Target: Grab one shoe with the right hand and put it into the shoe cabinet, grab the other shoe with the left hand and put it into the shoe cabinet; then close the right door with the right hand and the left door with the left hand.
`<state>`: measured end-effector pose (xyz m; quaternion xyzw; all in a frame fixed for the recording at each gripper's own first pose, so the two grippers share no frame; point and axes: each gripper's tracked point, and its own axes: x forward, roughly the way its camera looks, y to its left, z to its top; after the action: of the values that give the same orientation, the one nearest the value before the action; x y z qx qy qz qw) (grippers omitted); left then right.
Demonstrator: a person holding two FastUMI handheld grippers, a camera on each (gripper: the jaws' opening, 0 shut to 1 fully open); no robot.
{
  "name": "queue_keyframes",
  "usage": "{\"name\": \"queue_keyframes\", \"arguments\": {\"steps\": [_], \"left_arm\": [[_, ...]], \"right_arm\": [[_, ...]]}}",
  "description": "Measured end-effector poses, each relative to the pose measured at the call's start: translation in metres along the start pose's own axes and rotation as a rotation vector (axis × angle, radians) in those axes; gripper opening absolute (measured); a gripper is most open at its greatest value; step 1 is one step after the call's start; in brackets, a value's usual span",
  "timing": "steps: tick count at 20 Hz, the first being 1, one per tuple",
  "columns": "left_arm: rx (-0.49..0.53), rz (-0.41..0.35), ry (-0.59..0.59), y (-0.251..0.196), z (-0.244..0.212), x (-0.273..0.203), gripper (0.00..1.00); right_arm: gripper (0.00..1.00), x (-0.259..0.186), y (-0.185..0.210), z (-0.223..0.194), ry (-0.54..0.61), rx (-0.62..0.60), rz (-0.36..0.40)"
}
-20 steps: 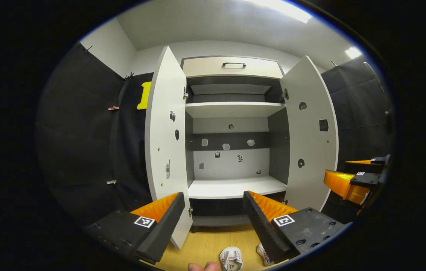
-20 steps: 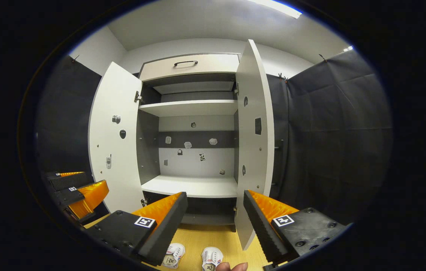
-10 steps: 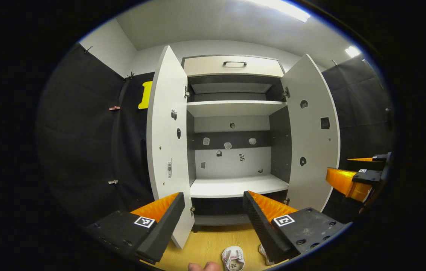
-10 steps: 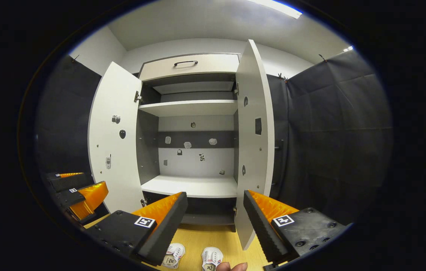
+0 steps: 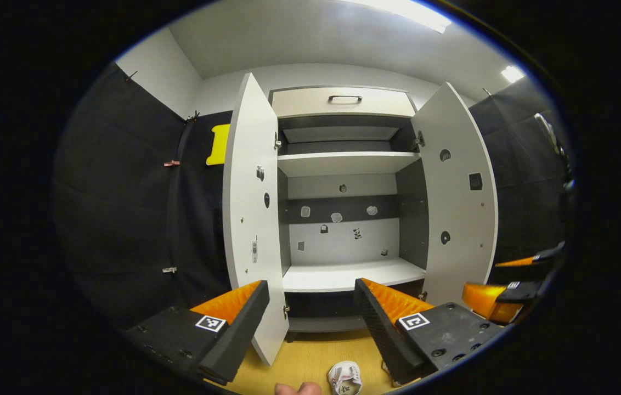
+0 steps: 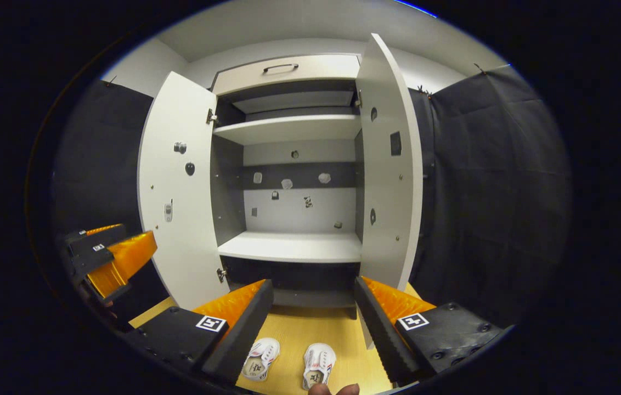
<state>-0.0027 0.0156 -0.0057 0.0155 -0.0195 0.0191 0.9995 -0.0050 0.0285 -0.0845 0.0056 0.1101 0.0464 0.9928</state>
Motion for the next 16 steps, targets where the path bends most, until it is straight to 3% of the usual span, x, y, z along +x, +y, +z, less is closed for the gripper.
{"name": "queue_keyframes", "arguments": {"steps": [7,11,14,16], "left_arm": [[-0.01,0.045,0.019,0.014,-0.01,-0.006,0.98],[-0.008,0.057,0.033,0.019,-0.016,-0.009,0.98],[-0.001,0.056,0.039,0.018,-0.018,-0.01,0.98],[0.012,0.053,0.037,0.018,-0.017,-0.008,0.98]], "right_arm": [[0.99,0.001,0.019,-0.154,0.346,0.096,0.09],[0.99,0.008,0.016,-0.228,0.473,0.176,0.088],[0.87,0.018,0.005,-0.28,0.555,0.191,0.065],[0.87,0.025,0.003,-0.307,0.603,0.208,0.059]]}}
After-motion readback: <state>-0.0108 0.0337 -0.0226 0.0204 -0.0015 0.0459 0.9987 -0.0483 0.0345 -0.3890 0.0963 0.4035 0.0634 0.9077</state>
